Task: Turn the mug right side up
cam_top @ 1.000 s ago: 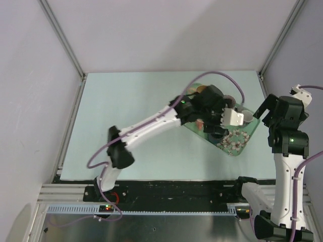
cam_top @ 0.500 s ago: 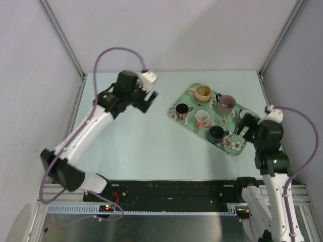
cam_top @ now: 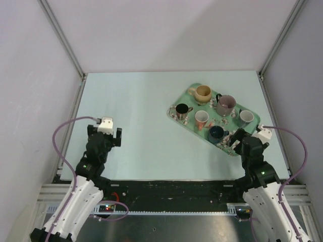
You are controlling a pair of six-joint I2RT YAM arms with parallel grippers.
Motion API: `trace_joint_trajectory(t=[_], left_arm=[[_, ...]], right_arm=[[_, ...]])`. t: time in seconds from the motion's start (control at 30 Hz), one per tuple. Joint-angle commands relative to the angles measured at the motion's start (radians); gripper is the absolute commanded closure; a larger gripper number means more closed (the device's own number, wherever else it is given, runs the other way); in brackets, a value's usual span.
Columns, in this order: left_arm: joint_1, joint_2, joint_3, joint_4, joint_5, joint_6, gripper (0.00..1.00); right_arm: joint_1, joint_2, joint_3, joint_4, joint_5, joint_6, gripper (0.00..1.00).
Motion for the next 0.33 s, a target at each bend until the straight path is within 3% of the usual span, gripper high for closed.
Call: trace_joint_trajectory(t=[0.0,0.3], left_arm=[[0.022,-0.059,-0.177,0.330,-0.214,-0.075,0.00],[0.055,-0.016,-0.233,0.425,-0.211,-0.187,0.00]], right_arm=[[0.014,-0.006,-0.022,0.064,0.073,0.070,0.01],[0.025,-0.103,-0.081,0.152,0.149,-0.006,0.01]])
